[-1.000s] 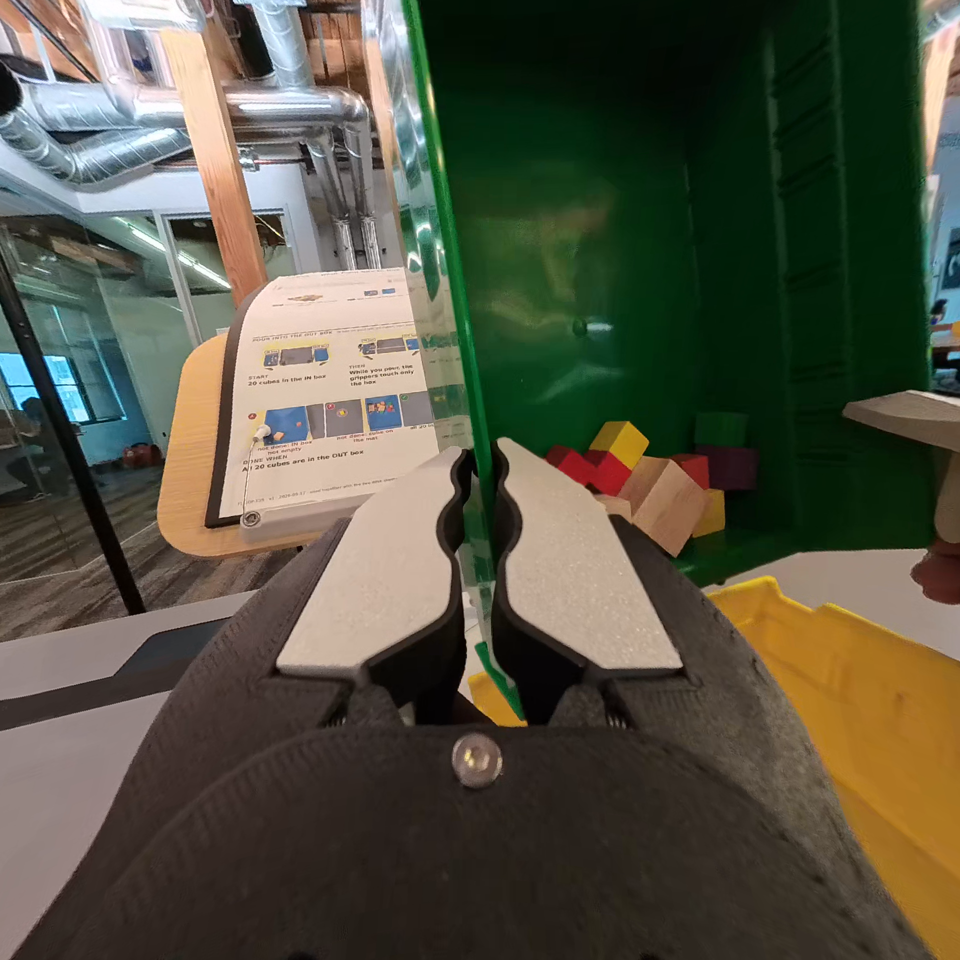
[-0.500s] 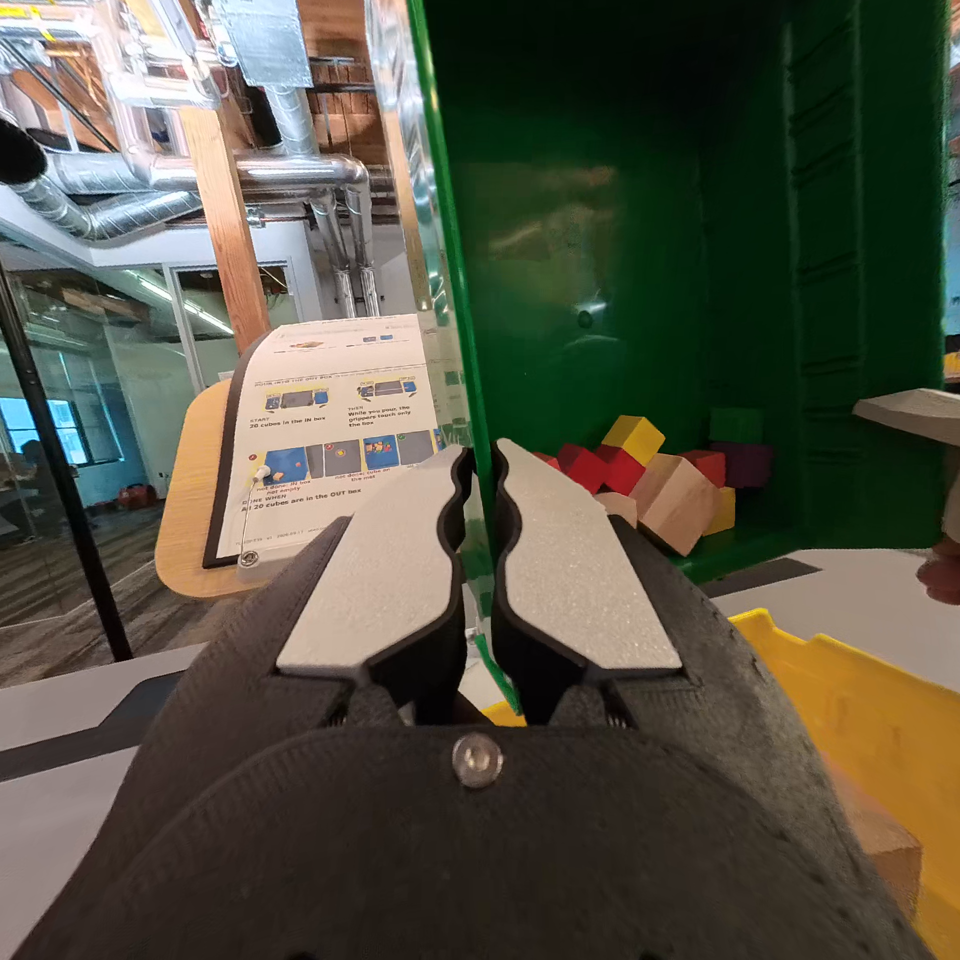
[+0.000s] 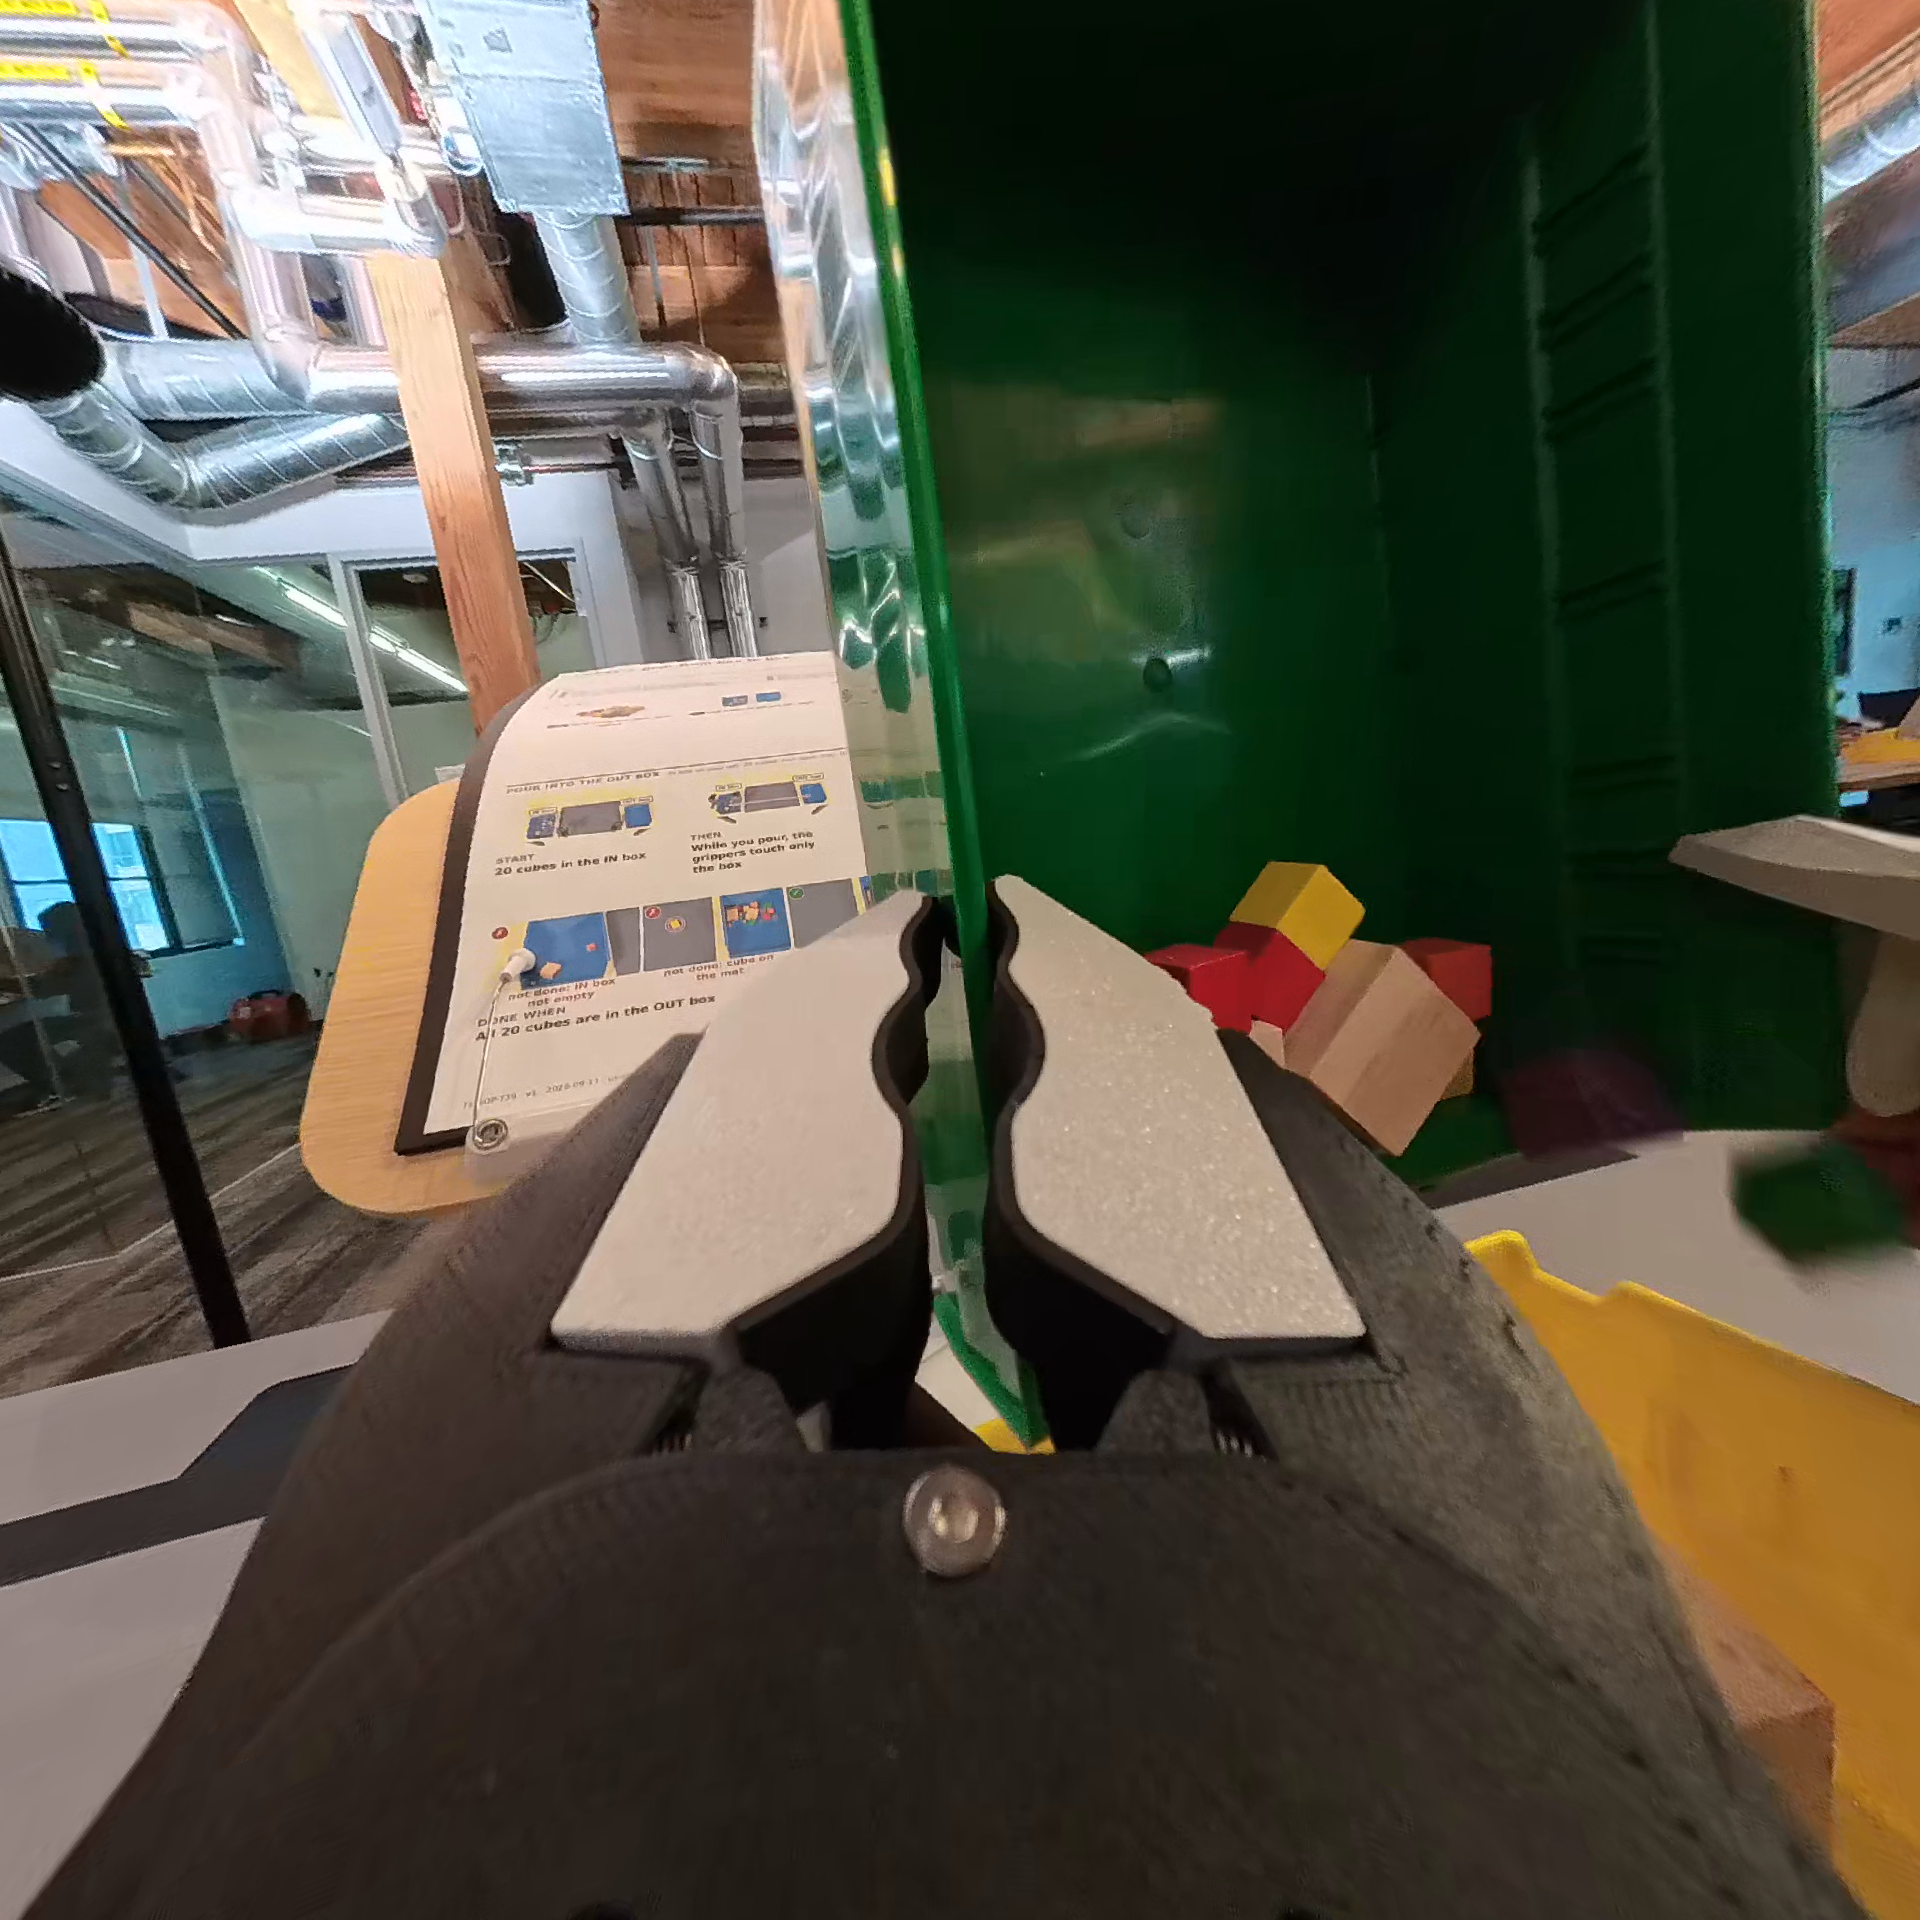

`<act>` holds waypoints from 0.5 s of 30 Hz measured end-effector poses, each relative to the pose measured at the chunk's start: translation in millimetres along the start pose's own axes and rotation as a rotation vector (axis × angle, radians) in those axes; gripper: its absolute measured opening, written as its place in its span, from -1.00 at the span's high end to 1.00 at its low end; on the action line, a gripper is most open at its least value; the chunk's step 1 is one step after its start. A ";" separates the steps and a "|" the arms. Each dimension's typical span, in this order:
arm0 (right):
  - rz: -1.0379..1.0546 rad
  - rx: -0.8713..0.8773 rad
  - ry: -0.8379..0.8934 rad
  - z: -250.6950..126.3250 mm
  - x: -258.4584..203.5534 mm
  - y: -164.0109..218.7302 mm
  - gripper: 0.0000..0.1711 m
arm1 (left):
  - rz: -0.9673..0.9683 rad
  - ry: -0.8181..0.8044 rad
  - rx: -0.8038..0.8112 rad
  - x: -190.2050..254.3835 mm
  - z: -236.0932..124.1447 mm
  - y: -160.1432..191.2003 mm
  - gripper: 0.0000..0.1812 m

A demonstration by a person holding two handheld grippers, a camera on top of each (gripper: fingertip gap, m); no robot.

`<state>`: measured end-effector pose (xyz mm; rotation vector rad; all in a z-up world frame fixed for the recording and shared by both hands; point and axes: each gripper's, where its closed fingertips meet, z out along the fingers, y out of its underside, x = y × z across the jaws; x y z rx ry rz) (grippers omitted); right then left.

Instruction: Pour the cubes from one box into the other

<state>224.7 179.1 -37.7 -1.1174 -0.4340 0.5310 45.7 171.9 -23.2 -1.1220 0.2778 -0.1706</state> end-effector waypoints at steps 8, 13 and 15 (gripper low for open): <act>-0.002 0.003 -0.008 -0.4 -4.3 -2.1 0.92 | -0.010 0.000 0.004 -3.3 0.6 -1.1 0.93; 0.016 0.011 -0.005 -1.2 -2.2 -4.7 0.92 | -0.003 -0.002 0.012 -0.2 -0.9 -3.1 0.92; 0.003 0.029 -0.006 -0.9 -1.4 -10.2 0.92 | -0.002 0.002 0.013 -0.6 1.3 -1.2 0.93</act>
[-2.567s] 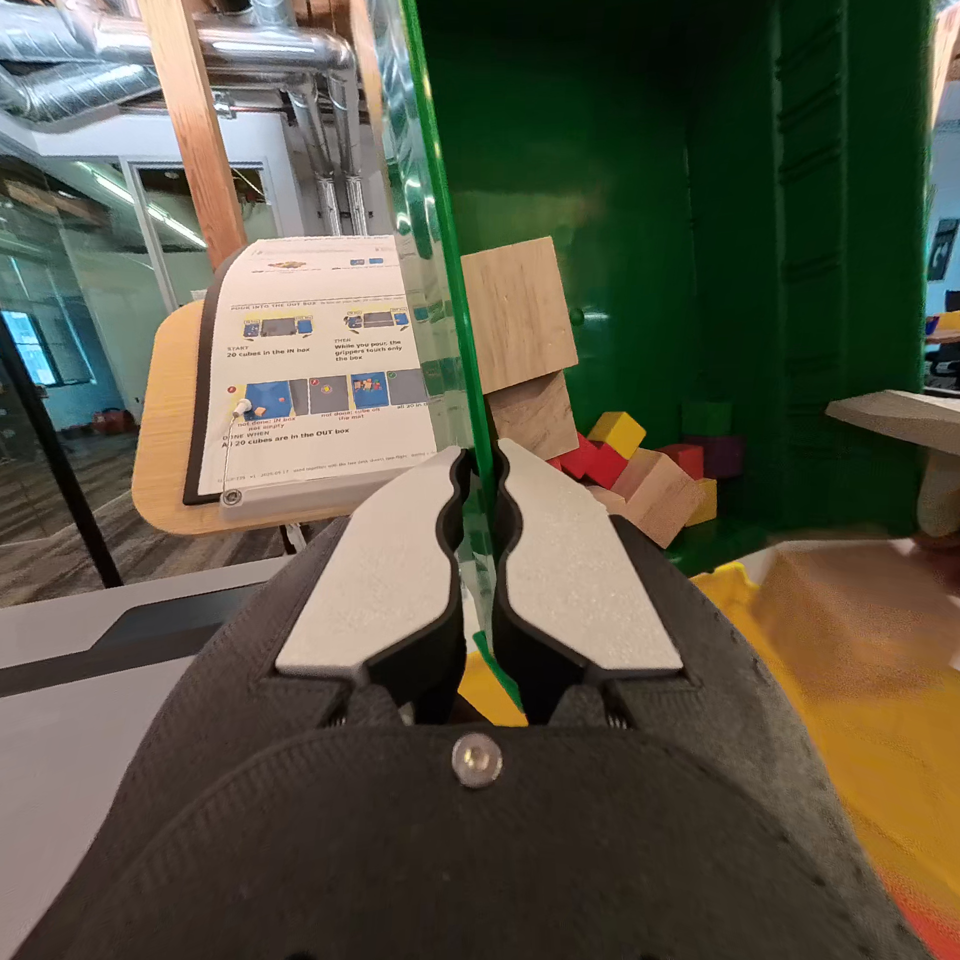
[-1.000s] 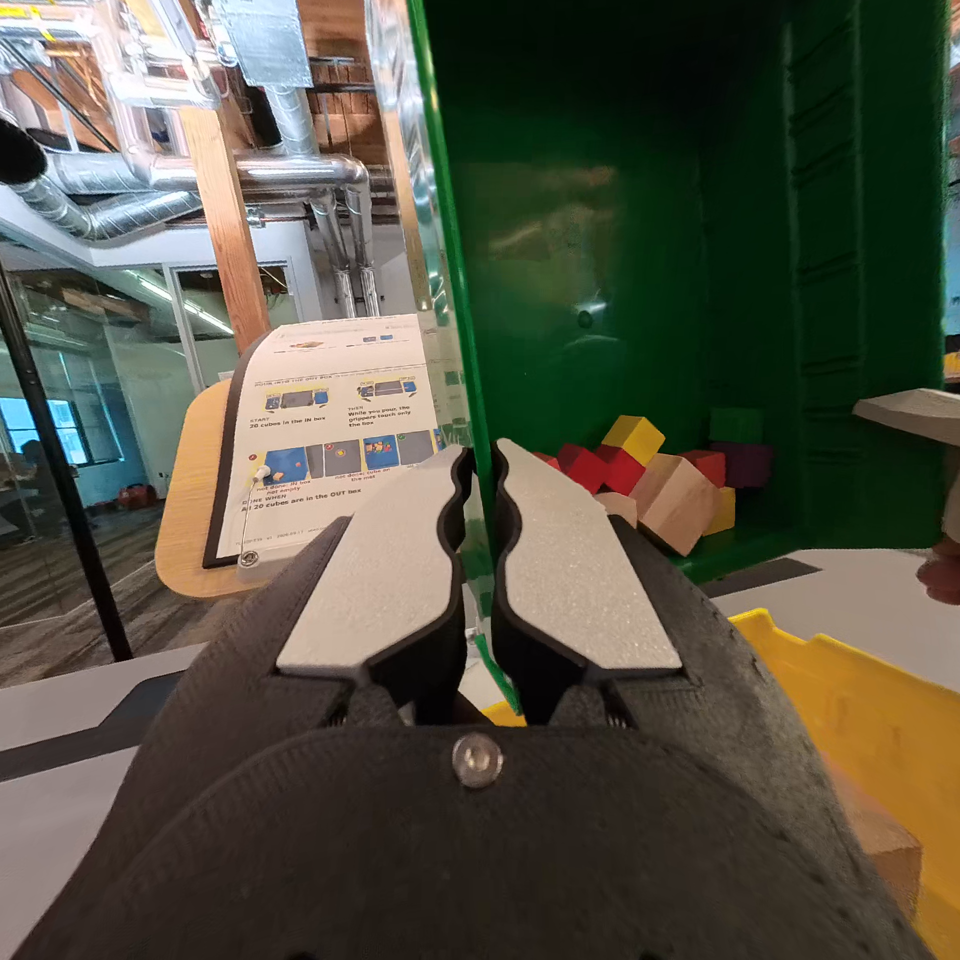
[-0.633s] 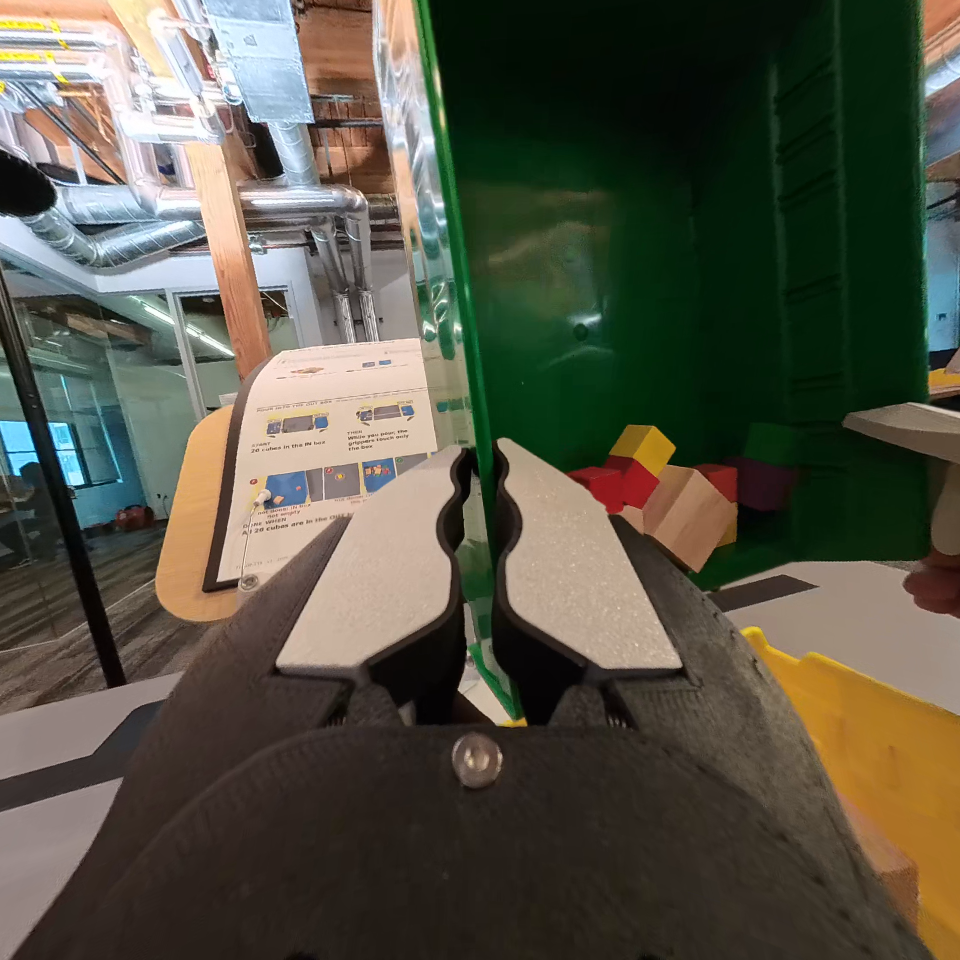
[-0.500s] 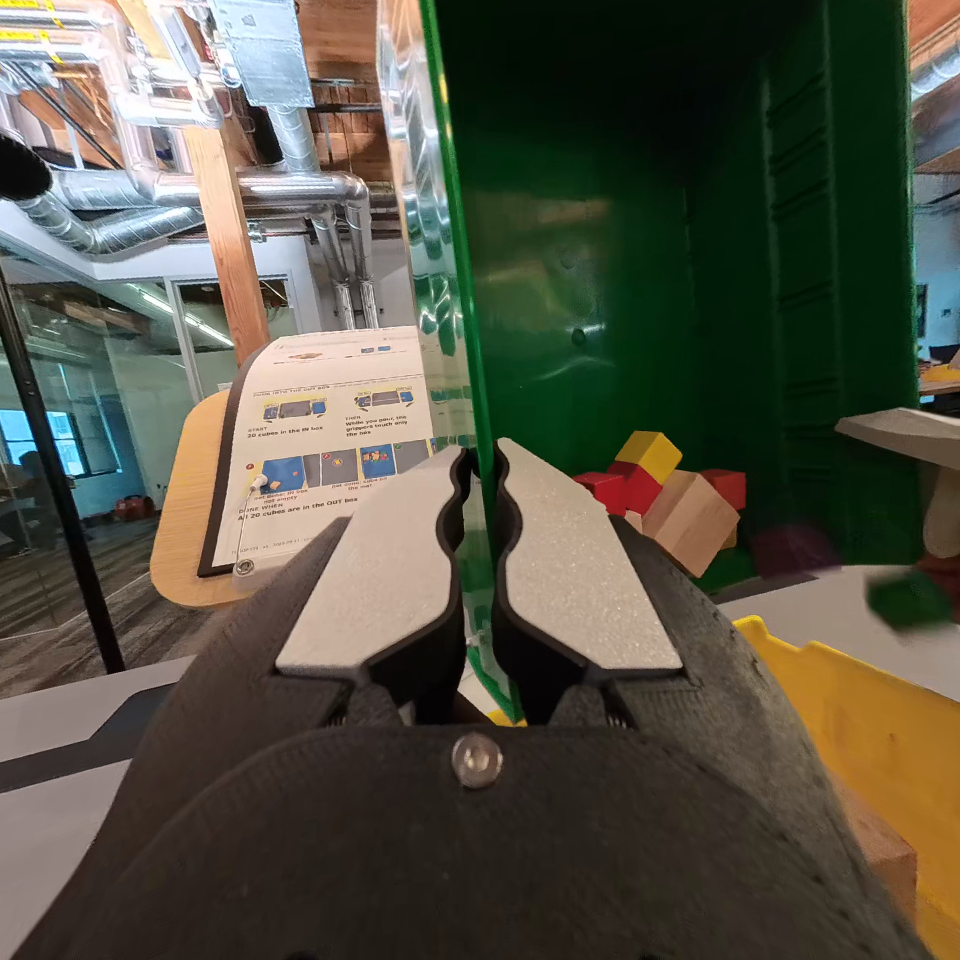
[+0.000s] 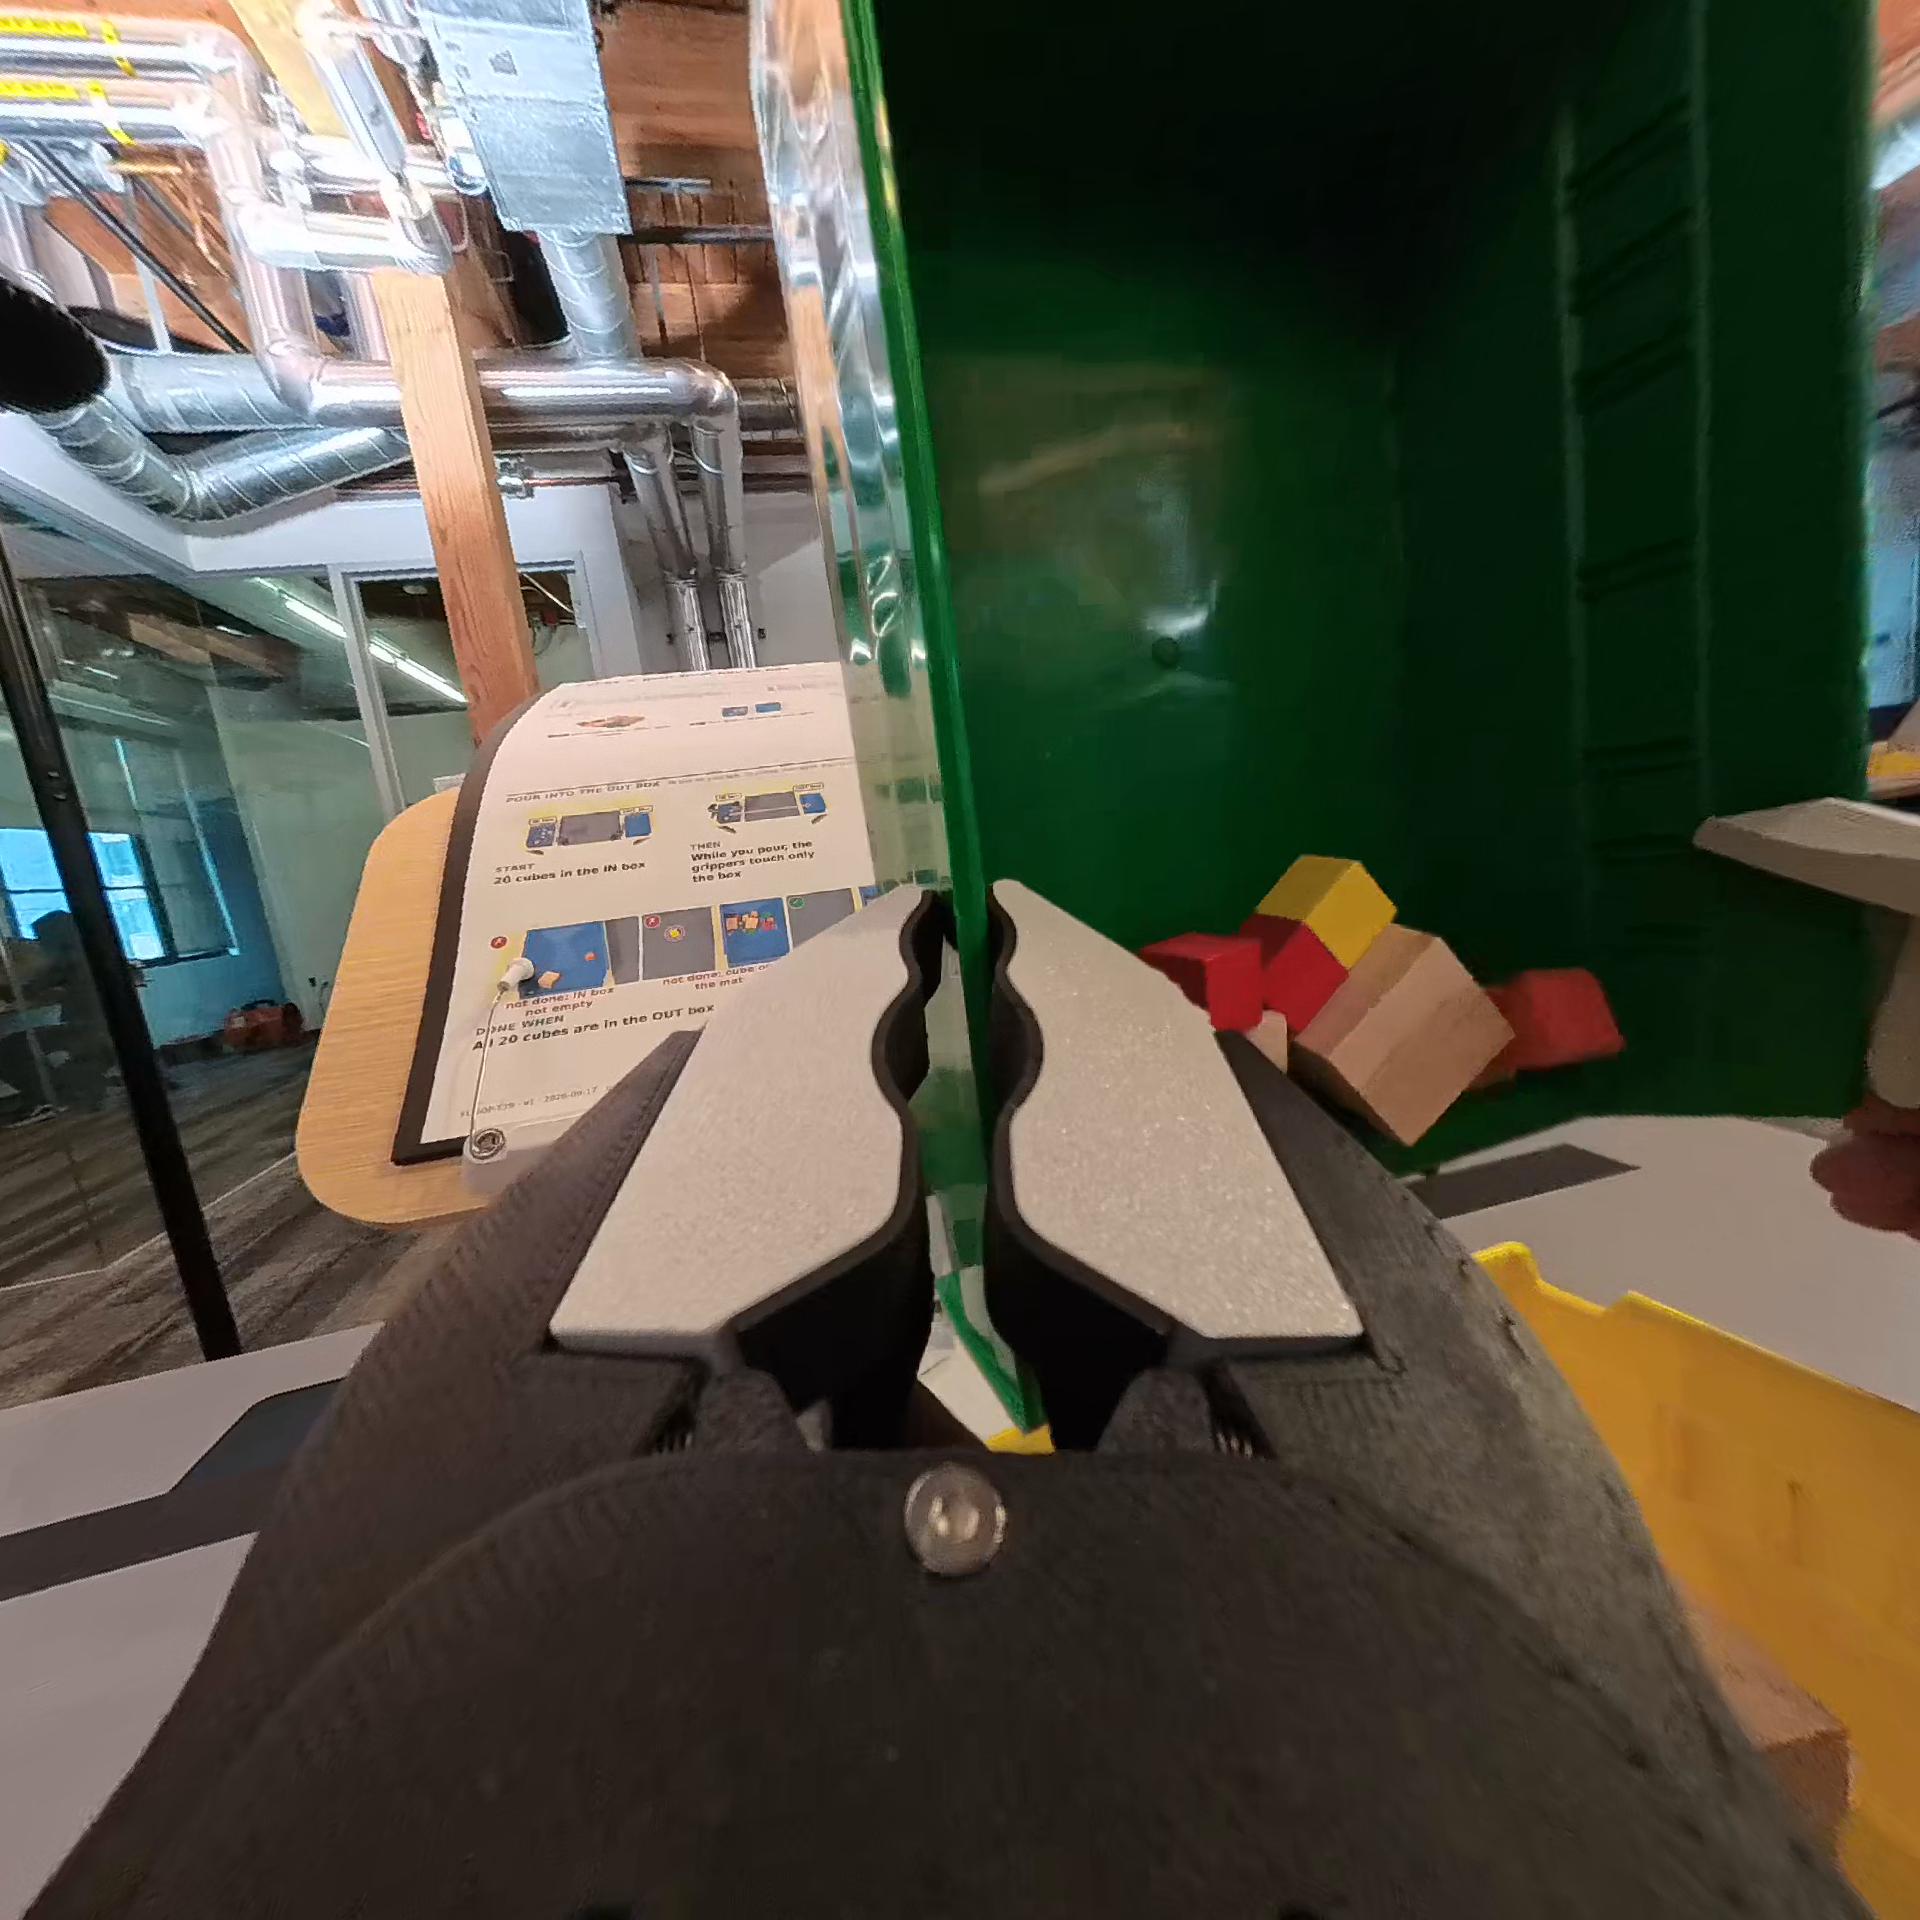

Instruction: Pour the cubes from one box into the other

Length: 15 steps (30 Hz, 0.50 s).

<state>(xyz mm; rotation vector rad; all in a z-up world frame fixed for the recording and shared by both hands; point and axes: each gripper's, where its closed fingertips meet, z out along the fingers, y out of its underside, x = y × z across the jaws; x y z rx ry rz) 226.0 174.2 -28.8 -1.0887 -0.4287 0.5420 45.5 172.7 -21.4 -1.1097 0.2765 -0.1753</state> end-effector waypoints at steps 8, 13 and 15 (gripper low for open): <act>-0.015 0.032 -0.004 -0.5 -0.7 -13.1 0.92 | 0.004 0.008 0.026 2.7 1.7 -12.7 0.93; -0.003 0.026 -0.004 0.3 -0.6 -8.1 0.92 | -0.003 0.004 0.029 1.4 1.1 -12.4 0.93; 0.005 0.022 -0.001 0.2 -1.7 -7.0 0.92 | -0.004 0.001 0.021 1.3 1.1 -10.5 0.93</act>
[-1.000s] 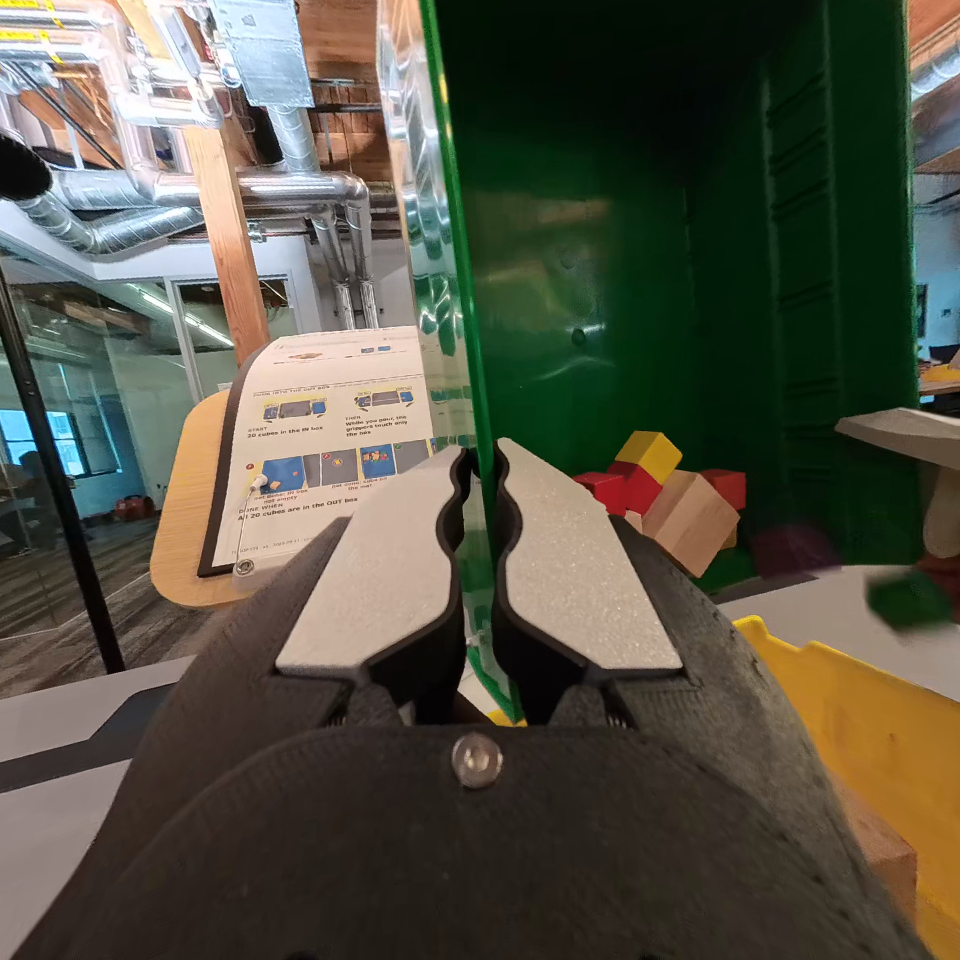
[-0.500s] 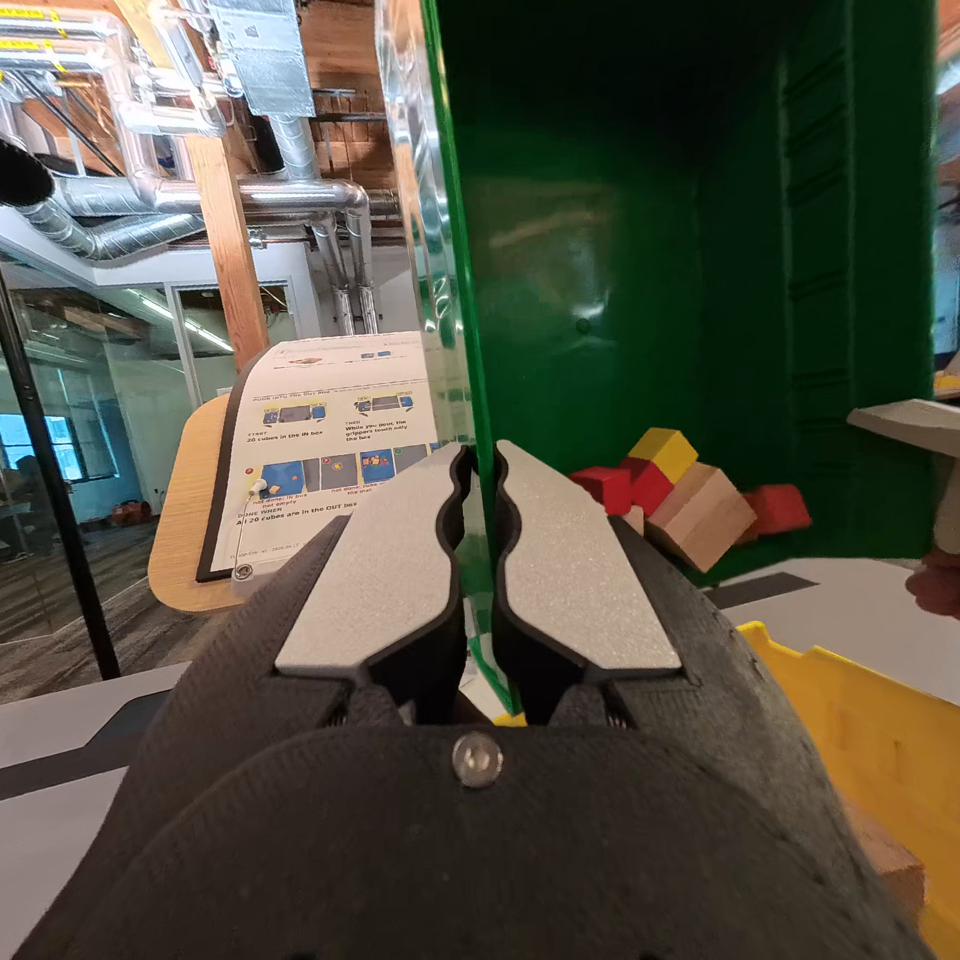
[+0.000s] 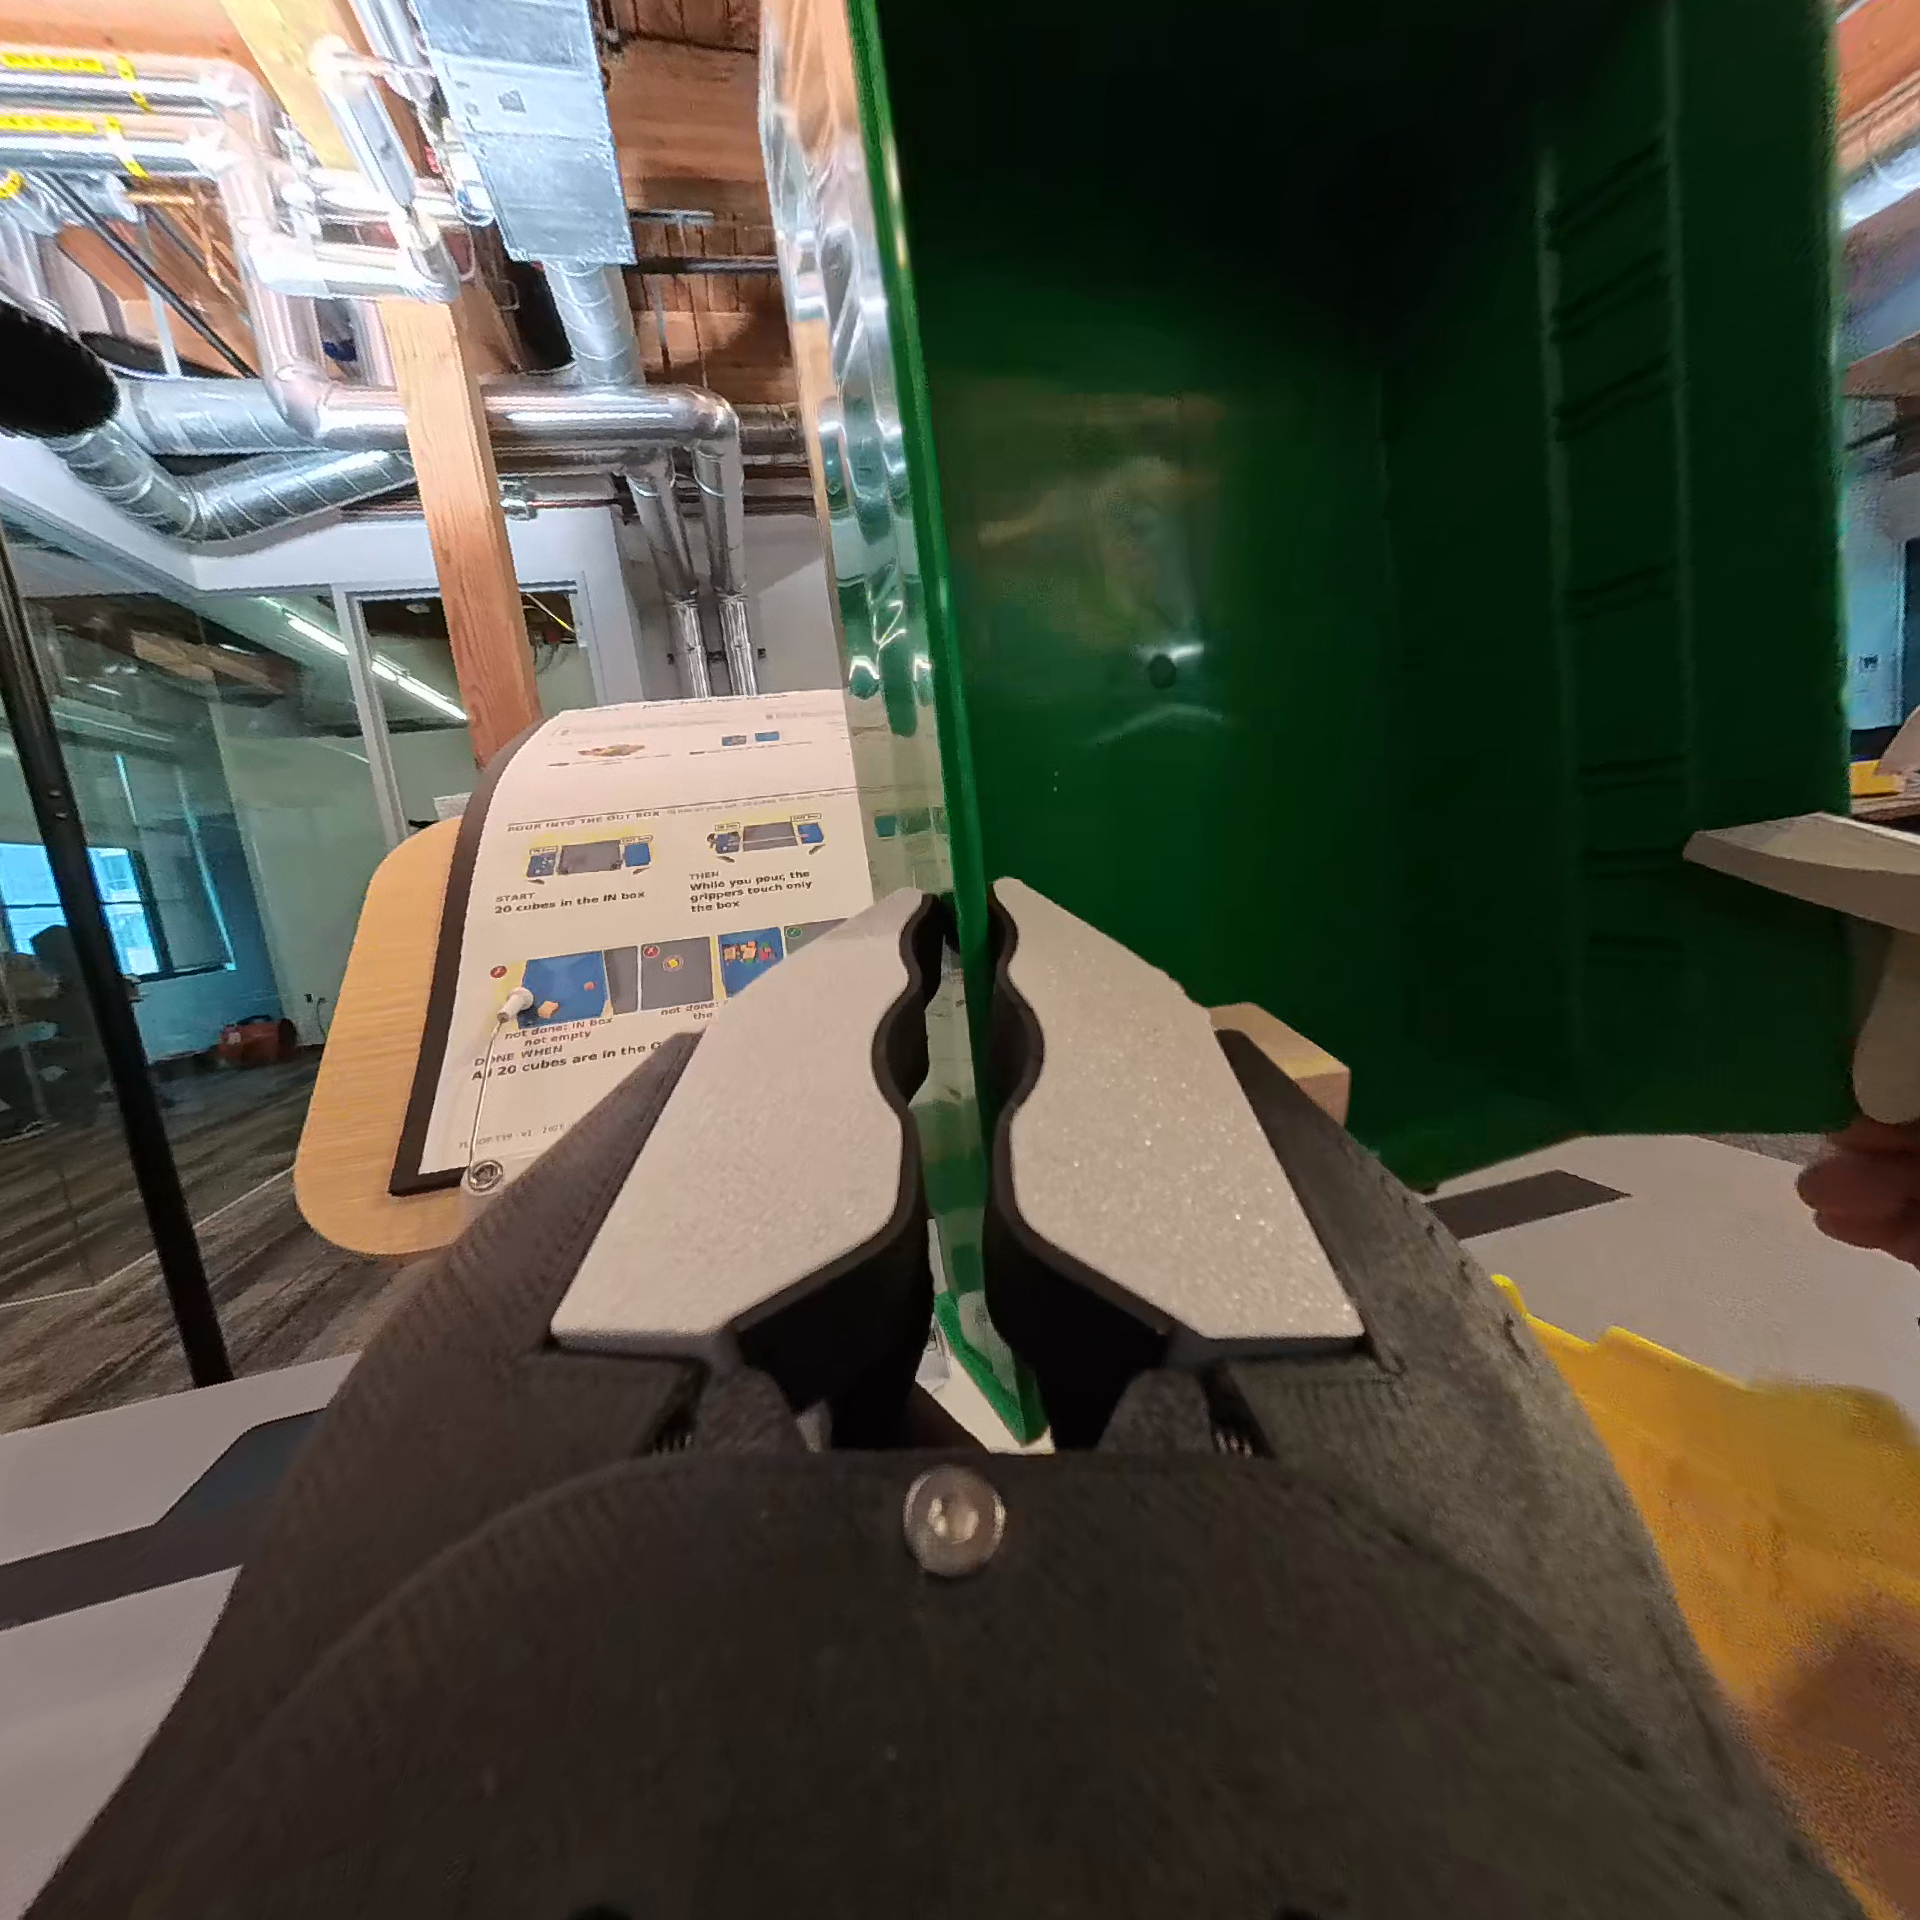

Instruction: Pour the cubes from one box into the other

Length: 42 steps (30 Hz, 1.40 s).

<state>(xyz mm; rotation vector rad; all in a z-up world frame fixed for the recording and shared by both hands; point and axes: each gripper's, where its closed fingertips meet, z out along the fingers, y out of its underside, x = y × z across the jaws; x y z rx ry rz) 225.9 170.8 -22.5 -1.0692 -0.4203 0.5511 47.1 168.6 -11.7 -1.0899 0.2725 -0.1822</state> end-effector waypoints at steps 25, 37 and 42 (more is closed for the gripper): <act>-0.026 0.002 0.007 -2.1 -1.5 -9.7 0.93 | -0.012 0.010 -0.001 1.6 -0.8 -1.7 0.93; -0.112 -0.148 -0.008 5.6 -24.4 -26.9 0.91 | 0.002 0.026 -0.075 -15.7 -5.0 -15.0 0.94; -0.180 -0.275 -0.035 17.4 -60.7 -39.3 0.89 | -0.071 0.049 -0.158 -44.0 -17.6 -30.3 0.94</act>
